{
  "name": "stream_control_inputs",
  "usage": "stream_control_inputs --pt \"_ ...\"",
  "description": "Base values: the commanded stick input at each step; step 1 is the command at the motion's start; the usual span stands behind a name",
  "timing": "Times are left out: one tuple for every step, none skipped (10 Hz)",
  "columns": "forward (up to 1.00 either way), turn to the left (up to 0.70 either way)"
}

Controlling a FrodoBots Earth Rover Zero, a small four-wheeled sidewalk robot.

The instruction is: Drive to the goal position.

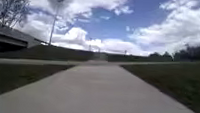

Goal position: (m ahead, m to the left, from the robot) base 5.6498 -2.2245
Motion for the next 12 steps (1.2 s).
stream_control_inputs --pt "1.00 0.00" --pt "1.00 0.00" --pt "1.00 0.00" --pt "1.00 0.00" --pt "1.00 0.00" --pt "1.00 0.00" --pt "1.00 0.00" --pt "1.00 0.00" --pt "1.00 0.00" --pt "1.00 0.00" --pt "1.00 0.00" --pt "1.00 0.00"
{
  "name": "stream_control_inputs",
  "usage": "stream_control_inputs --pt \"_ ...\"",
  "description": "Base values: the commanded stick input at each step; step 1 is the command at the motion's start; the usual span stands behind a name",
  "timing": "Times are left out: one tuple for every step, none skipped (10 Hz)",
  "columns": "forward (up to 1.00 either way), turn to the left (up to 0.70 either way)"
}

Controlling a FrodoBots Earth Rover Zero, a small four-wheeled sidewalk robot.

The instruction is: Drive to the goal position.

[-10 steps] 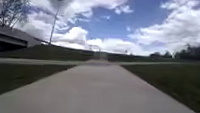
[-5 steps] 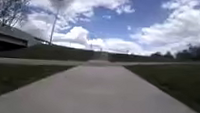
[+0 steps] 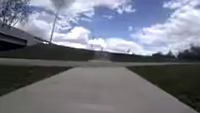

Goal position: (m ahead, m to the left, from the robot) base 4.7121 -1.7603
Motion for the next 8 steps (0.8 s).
stream_control_inputs --pt "1.00 0.00" --pt "1.00 0.00" --pt "1.00 0.00" --pt "1.00 0.00" --pt "1.00 0.00" --pt "1.00 0.00" --pt "1.00 0.00" --pt "1.00 0.00"
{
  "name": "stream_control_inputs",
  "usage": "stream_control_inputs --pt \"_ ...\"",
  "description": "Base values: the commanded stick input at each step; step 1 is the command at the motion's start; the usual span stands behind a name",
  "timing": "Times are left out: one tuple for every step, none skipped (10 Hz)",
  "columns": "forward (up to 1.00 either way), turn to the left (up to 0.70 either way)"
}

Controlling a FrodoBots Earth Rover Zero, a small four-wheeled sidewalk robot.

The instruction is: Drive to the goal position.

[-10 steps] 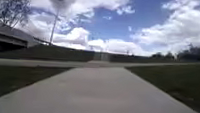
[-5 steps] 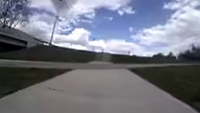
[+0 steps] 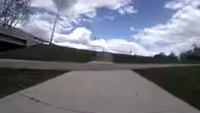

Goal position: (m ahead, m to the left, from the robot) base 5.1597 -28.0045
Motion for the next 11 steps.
stream_control_inputs --pt "1.00 0.00" --pt "1.00 0.00" --pt "1.00 0.00" --pt "1.00 0.00" --pt "1.00 0.00" --pt "1.00 0.00" --pt "1.00 0.00" --pt "1.00 0.00" --pt "1.00 0.00" --pt "1.00 0.00" --pt "1.00 0.00"
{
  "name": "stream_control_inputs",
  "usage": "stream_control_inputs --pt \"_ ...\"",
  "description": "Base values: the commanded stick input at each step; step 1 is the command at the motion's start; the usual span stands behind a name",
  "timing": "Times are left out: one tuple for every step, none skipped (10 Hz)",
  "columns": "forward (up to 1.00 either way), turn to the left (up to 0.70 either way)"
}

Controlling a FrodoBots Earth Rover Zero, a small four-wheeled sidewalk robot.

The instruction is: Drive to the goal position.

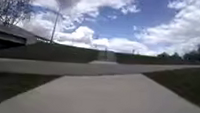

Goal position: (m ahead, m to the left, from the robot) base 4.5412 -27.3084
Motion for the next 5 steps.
stream_control_inputs --pt "1.00 0.00" --pt "1.00 -0.06" --pt "1.00 -0.08" --pt "1.00 -0.11" --pt "1.00 -0.12"
